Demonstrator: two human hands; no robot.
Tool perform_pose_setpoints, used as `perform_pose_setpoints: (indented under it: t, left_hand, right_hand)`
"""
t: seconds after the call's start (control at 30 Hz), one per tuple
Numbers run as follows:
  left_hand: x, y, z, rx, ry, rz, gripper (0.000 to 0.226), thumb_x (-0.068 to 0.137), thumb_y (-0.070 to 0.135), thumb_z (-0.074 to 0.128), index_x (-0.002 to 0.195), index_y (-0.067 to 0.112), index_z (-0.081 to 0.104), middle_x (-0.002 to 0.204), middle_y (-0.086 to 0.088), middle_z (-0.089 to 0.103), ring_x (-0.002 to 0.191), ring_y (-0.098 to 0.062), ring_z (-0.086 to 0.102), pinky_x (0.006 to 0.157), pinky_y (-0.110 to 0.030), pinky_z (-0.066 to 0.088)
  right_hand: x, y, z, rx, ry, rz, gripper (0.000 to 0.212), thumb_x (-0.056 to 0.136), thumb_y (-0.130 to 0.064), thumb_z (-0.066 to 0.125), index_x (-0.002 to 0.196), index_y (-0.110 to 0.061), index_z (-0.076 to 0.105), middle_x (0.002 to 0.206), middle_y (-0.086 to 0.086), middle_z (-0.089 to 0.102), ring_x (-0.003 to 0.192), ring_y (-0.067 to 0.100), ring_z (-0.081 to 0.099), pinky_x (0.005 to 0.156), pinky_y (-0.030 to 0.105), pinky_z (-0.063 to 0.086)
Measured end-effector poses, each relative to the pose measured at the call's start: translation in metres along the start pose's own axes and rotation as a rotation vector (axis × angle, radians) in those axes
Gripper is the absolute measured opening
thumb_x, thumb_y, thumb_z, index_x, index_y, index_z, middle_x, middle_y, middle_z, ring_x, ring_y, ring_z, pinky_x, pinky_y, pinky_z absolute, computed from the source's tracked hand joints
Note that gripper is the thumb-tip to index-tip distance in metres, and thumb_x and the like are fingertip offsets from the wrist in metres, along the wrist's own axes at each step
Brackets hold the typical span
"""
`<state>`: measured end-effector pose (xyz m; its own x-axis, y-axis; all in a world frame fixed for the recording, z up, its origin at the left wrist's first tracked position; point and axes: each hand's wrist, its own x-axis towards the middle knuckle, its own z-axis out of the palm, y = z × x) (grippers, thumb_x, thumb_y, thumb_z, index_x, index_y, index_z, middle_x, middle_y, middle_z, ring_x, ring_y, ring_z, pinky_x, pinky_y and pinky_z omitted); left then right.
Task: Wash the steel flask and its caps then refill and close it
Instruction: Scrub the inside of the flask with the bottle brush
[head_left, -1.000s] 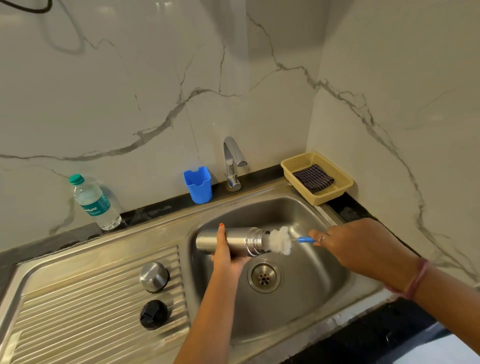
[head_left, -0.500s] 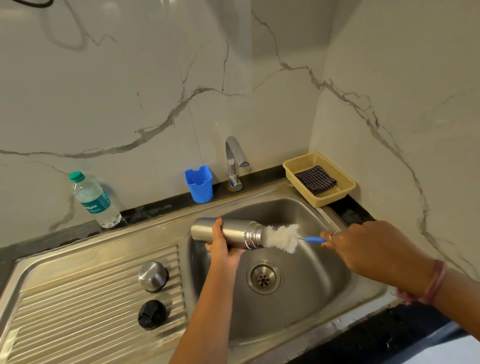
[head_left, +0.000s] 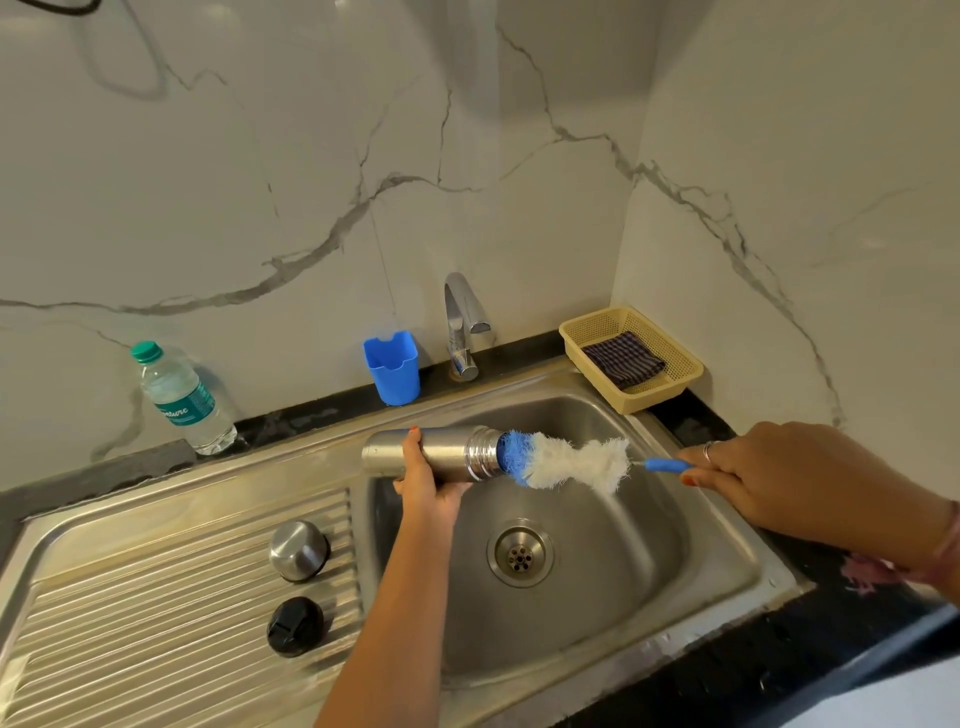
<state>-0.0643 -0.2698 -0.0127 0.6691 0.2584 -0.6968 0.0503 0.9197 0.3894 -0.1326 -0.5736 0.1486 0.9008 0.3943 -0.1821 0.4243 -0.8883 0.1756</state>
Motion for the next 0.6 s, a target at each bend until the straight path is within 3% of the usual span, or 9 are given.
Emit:
perform_pose_setpoints:
  t: [0.17, 0.23, 0.3, 0.37, 0.4, 0.43, 0.5, 0.57, 0.6]
  left_hand:
    - [0.003, -0.002, 0.002, -0.003, 0.03, -0.01, 0.093, 0.072, 0.027, 0.086, 0.147, 0.025, 0.032, 0.129, -0.019, 0.058, 0.109, -0.041, 0.063, 0.066, -0.065, 0.056]
    - [0.005, -0.004, 0.0, 0.003, 0.037, -0.008, 0.09, 0.074, 0.027, 0.085, 0.147, 0.024, 0.032, 0.131, -0.019, 0.057, 0.109, -0.04, 0.063, 0.061, -0.061, 0.057]
    - [0.008, -0.005, -0.001, 0.007, 0.041, -0.011, 0.089, 0.075, 0.028, 0.084, 0.147, 0.023, 0.033, 0.132, -0.018, 0.057, 0.108, -0.04, 0.063, 0.058, -0.059, 0.057]
    - [0.01, -0.006, -0.001, 0.008, 0.046, -0.006, 0.089, 0.075, 0.028, 0.085, 0.147, 0.023, 0.033, 0.132, -0.018, 0.057, 0.107, -0.039, 0.063, 0.054, -0.058, 0.058]
    - [0.01, -0.005, -0.001, 0.008, 0.048, -0.005, 0.089, 0.075, 0.028, 0.084, 0.147, 0.024, 0.032, 0.131, -0.018, 0.057, 0.107, -0.039, 0.063, 0.053, -0.057, 0.057]
    - [0.011, -0.005, -0.001, 0.007, 0.049, -0.005, 0.089, 0.075, 0.028, 0.084, 0.148, 0.024, 0.032, 0.131, -0.018, 0.057, 0.107, -0.04, 0.063, 0.052, -0.057, 0.057]
    - [0.012, -0.006, 0.0, 0.012, 0.044, 0.003, 0.089, 0.075, 0.027, 0.084, 0.147, 0.025, 0.031, 0.13, -0.018, 0.056, 0.107, -0.04, 0.063, 0.051, -0.057, 0.057]
    - [0.013, -0.005, 0.001, 0.008, 0.04, 0.006, 0.089, 0.074, 0.026, 0.085, 0.147, 0.024, 0.032, 0.13, -0.018, 0.057, 0.108, -0.04, 0.063, 0.054, -0.06, 0.057]
    - [0.014, -0.005, 0.002, 0.002, 0.036, 0.008, 0.09, 0.074, 0.025, 0.085, 0.147, 0.024, 0.032, 0.129, -0.018, 0.057, 0.108, -0.04, 0.063, 0.059, -0.062, 0.057]
  right_hand:
    - [-0.009, -0.005, -0.006, -0.269, 0.01, -0.09, 0.047, 0.101, -0.051, 0.012, 0.14, -0.035, 0.033, 0.064, -0.007, 0.038, 0.051, 0.007, 0.039, 0.058, 0.02, 0.044]
    - [-0.009, -0.003, 0.0, -0.269, 0.039, -0.092, 0.044, 0.101, -0.051, 0.017, 0.137, -0.033, 0.036, 0.066, -0.006, 0.043, 0.054, 0.007, 0.046, 0.059, 0.022, 0.048]
    - [-0.008, -0.002, 0.002, -0.253, 0.051, -0.123, 0.039, 0.094, -0.044, 0.053, 0.125, -0.021, 0.055, 0.059, -0.004, 0.039, 0.044, 0.008, 0.041, 0.045, 0.027, 0.048]
    - [-0.01, 0.004, 0.003, -0.179, 0.191, -0.178, 0.048, 0.062, -0.026, 0.088, 0.104, -0.01, 0.072, 0.05, -0.005, 0.023, 0.032, 0.007, 0.019, 0.027, 0.017, 0.026]
    - [-0.01, 0.004, 0.003, -0.172, 0.256, -0.178, 0.05, 0.055, -0.022, 0.09, 0.101, -0.008, 0.074, 0.05, -0.005, 0.019, 0.032, 0.007, 0.013, 0.032, 0.012, 0.015]
    - [-0.01, 0.002, 0.0, -0.195, 0.238, -0.181, 0.051, 0.061, -0.023, 0.087, 0.108, -0.01, 0.072, 0.051, -0.005, 0.02, 0.033, 0.007, 0.014, 0.035, 0.012, 0.011]
    - [-0.009, -0.003, -0.001, -0.225, 0.141, -0.176, 0.049, 0.093, -0.034, 0.056, 0.14, -0.024, 0.046, 0.059, -0.005, 0.031, 0.042, 0.008, 0.03, 0.037, 0.023, 0.03]
    - [-0.01, 0.001, 0.005, -0.274, 0.074, -0.149, 0.048, 0.104, -0.041, 0.022, 0.15, -0.03, 0.02, 0.066, -0.006, 0.036, 0.054, 0.007, 0.04, 0.057, 0.024, 0.045]
    - [-0.009, 0.003, 0.005, -0.282, 0.067, -0.156, 0.048, 0.103, -0.043, 0.016, 0.15, -0.032, 0.019, 0.066, -0.007, 0.037, 0.055, 0.006, 0.042, 0.06, 0.022, 0.045]
